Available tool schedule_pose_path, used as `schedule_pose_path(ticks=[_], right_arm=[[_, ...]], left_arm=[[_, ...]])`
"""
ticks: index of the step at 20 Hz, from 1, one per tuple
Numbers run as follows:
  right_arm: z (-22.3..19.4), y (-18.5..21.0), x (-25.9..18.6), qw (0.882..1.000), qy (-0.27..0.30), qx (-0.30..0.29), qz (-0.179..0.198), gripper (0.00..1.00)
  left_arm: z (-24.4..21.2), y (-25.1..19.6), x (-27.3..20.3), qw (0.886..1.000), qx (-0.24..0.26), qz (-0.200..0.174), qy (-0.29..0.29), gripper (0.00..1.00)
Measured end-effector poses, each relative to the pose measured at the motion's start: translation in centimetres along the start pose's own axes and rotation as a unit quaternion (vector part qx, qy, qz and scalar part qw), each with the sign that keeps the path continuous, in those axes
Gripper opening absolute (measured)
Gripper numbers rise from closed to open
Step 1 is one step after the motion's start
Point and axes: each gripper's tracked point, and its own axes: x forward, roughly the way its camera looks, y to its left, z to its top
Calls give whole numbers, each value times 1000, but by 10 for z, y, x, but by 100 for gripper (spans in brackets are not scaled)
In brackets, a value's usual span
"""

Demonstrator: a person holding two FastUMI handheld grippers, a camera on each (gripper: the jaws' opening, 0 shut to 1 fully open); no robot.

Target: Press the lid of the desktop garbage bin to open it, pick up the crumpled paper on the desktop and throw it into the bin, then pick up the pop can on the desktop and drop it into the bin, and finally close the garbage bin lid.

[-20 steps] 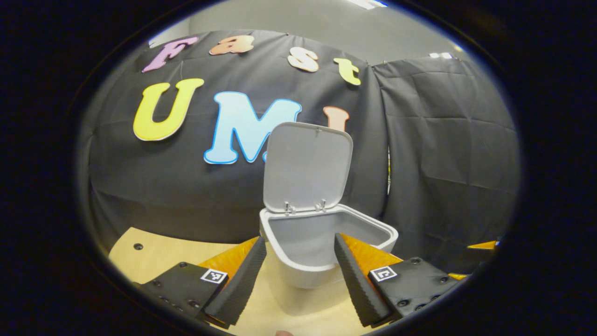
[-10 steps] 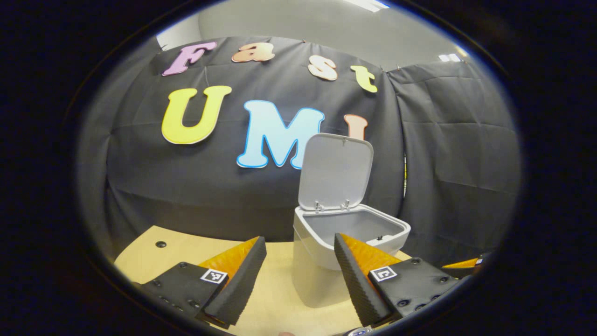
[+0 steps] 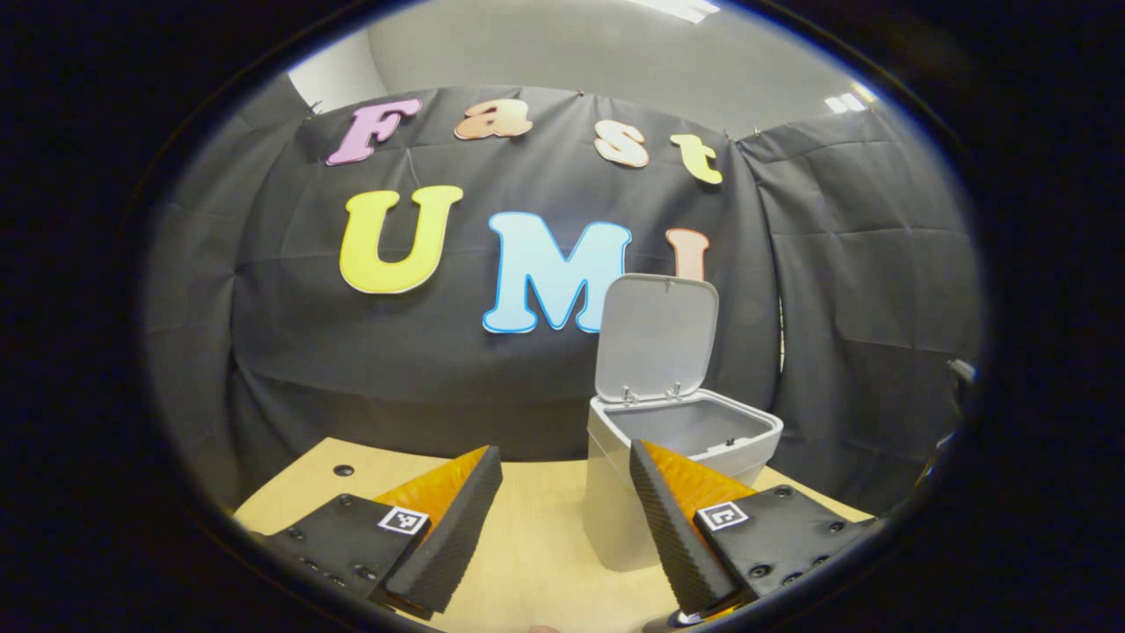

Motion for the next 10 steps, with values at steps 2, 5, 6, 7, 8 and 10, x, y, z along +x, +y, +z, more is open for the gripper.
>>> schedule_pose_path(ticks=[2, 5, 6, 7, 8, 10], right_arm=[[-12, 5, 6, 1000, 22, 1, 13, 97], [-30, 11, 15, 998, 59, 6, 22, 97], [-37, 13, 21, 997, 73, 6, 26, 97], [-42, 14, 25, 996, 85, 5, 29, 97], [-46, 15, 28, 995, 97, 4, 29, 97], [-55, 17, 37, 992, 119, 2, 31, 97]], left_arm=[[-2, 4, -4, 1000, 0, 4, 2, 96], [-8, 13, -11, 1000, 2, 11, 12, 96], [-11, 15, -12, 1000, 1, 14, 14, 95], [-13, 18, -13, 1000, 0, 16, 17, 96], [-13, 20, -16, 1000, -1, 19, 19, 95], [-12, 25, -19, 1000, -3, 24, 20, 96]])
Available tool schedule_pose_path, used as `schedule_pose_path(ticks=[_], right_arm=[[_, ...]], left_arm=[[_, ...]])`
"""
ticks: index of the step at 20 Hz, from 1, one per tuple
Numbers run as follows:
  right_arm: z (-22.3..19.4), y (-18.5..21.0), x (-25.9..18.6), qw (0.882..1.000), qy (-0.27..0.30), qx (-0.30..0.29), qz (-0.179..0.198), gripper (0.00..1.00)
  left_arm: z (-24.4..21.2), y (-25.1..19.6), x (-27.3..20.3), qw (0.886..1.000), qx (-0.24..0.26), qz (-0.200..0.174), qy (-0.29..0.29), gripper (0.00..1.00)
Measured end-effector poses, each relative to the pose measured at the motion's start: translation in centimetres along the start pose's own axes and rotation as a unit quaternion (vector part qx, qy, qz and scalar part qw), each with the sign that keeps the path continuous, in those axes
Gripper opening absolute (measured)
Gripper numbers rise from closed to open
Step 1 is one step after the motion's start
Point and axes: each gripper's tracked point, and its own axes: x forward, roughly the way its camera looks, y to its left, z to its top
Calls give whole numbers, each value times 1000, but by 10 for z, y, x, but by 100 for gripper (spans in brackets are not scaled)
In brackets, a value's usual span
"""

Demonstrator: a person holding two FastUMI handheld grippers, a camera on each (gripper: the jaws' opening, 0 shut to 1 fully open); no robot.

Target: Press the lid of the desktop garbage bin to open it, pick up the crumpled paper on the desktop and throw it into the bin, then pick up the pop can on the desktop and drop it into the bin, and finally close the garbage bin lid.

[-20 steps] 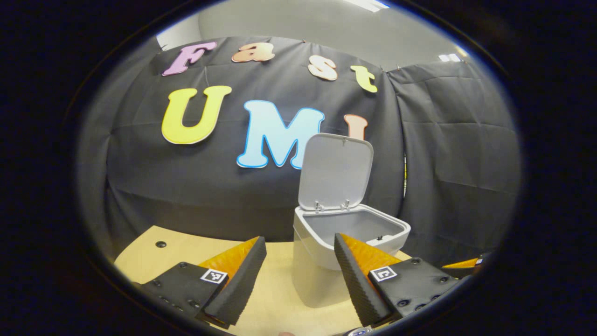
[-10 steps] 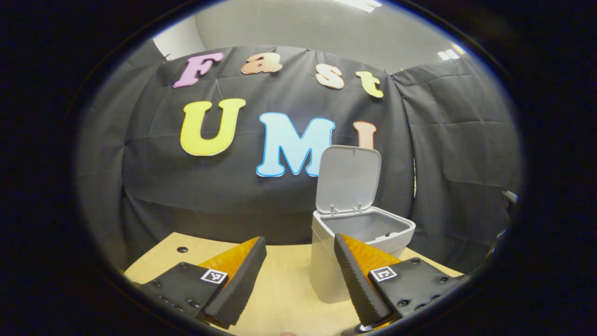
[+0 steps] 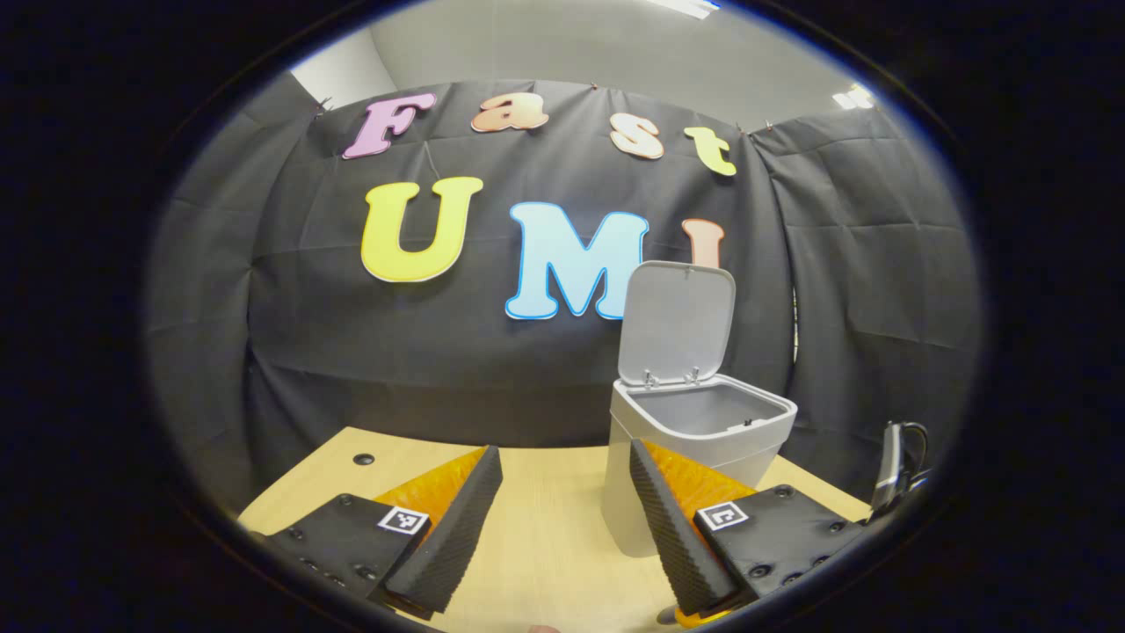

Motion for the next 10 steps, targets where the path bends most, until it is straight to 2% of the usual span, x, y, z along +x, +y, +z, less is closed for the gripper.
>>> schedule_pose_path(ticks=[6, 9, 10], right_arm=[[-16, -3, 12, 999, 37, -11, -11, 97], [-21, -6, 9, 999, 39, -7, -13, 85], [-22, -5, 7, 999, 39, -4, -14, 85]], left_arm=[[1, 2, -2, 1000, 1, 1, 1, 96], [-1, -1, -2, 1000, 1, -4, 3, 96], [-2, -1, -2, 1000, 0, -4, 4, 96]])
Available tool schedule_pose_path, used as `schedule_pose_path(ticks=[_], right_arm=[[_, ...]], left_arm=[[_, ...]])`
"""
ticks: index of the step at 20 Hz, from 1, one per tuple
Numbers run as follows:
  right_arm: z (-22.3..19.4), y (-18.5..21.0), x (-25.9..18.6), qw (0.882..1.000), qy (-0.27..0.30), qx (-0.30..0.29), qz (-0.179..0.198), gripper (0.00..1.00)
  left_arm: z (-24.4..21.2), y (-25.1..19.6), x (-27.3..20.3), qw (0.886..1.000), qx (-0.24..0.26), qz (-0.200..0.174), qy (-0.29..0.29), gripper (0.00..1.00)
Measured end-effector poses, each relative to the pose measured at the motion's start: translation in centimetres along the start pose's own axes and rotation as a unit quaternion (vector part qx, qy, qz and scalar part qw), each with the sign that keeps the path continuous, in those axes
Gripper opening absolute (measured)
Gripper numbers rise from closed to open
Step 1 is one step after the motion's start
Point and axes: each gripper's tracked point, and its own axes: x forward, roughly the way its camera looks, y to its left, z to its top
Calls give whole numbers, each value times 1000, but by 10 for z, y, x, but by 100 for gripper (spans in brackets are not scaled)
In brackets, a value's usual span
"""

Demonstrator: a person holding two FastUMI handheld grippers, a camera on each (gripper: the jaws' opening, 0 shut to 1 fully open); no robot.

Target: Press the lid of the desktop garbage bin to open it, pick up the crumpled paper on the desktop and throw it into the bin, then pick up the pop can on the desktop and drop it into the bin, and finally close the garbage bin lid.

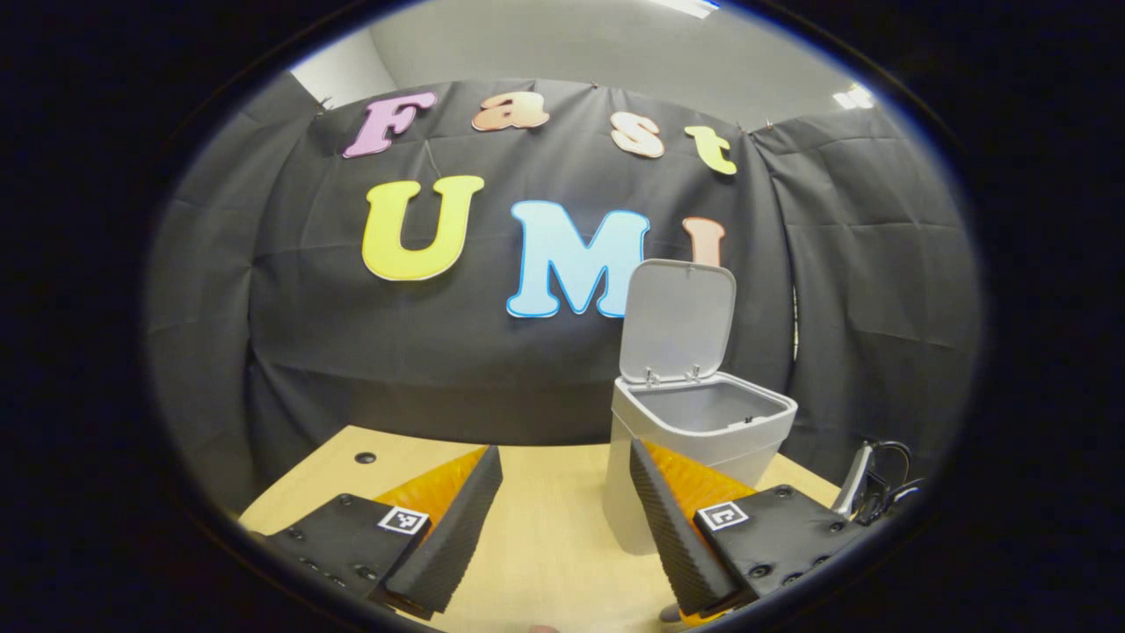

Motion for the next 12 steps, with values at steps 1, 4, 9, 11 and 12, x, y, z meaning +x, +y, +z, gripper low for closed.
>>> schedule_pose_path(ticks=[1, 4, 9, 11, 12], right_arm=[[0, -1, 0, 1000, 1, 2, 1, 84], [7, -1, -3, 1000, -14, 8, 1, 84], [30, -9, -18, 998, -54, 16, 2, 84], [47, -12, -28, 997, -79, 19, 3, 84], [56, -16, -33, 995, -93, 20, 0, 84]], left_arm=[[1, 1, 0, 1000, 0, 0, 0, 96], [1, 1, 0, 1000, 2, 0, 0, 96], [2, 3, 0, 1000, 0, 1, 1, 96], [2, 4, -1, 1000, -1, 3, 0, 96], [2, 4, -1, 1000, -2, 3, -1, 96]])
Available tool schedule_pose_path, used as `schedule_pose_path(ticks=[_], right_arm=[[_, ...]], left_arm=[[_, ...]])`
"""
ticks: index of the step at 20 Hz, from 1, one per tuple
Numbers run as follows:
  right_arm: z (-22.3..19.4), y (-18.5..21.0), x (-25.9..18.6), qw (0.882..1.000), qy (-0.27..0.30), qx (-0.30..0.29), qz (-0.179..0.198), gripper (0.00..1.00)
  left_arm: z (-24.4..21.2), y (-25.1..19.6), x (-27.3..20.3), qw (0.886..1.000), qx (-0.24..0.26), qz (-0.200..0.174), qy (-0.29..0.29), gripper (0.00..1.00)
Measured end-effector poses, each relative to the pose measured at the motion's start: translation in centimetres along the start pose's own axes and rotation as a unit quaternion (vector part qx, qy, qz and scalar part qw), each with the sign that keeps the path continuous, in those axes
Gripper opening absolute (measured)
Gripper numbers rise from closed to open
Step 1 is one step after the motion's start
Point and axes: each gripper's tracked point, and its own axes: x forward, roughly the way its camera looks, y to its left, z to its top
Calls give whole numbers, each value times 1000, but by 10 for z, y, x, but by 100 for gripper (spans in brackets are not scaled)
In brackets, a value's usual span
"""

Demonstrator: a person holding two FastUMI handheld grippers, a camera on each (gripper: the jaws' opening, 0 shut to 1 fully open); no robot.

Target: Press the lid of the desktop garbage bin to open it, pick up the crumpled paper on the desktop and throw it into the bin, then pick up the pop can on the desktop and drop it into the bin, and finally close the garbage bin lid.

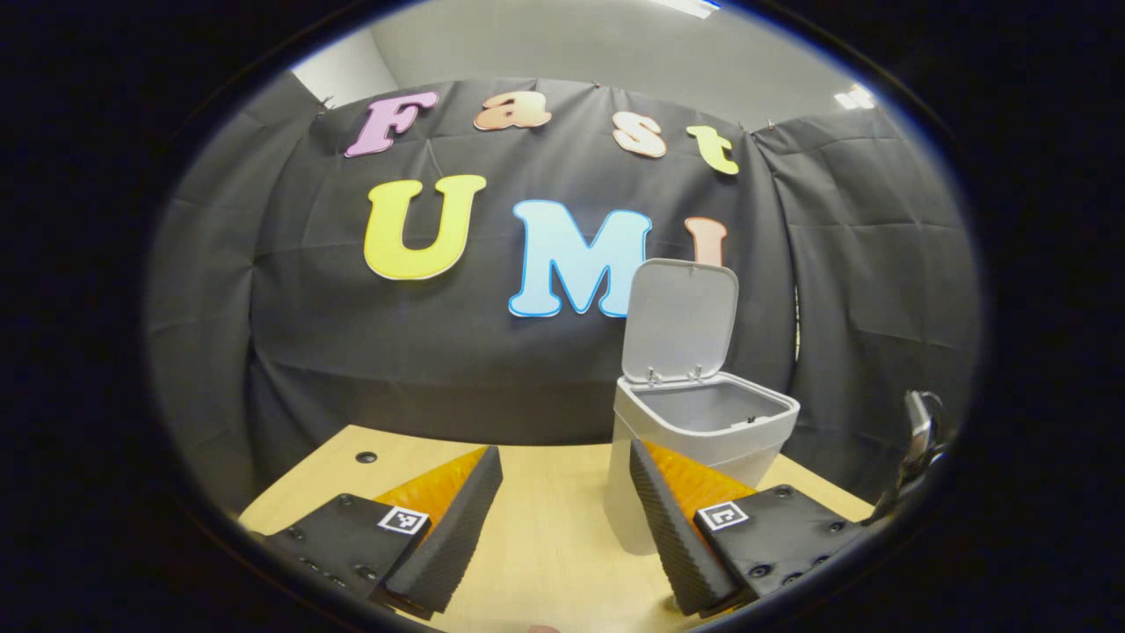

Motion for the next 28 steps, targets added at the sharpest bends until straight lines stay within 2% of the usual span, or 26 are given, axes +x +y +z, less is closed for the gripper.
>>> schedule_pose_path(ticks=[9, 16, 21, 23, 28], right_arm=[[103, -11, -31, 991, -136, -6, -11, 83], [168, -6, -50, 970, -244, -20, -10, 83], [210, -6, -61, 950, -309, -33, -14, 83], [224, -9, -59, 944, -328, -38, -22, 83], [245, -20, -45, 937, -341, -63, -51, 83]], left_arm=[[2, -2, -4, 1000, -4, 1, -3, 96], [2, -5, -7, 1000, -8, 2, -3, 96], [5, -5, -13, 1000, -6, 5, -5, 96], [6, -4, -14, 1000, -6, 8, -5, 96], [9, -2, -17, 1000, -4, 15, -7, 96]])
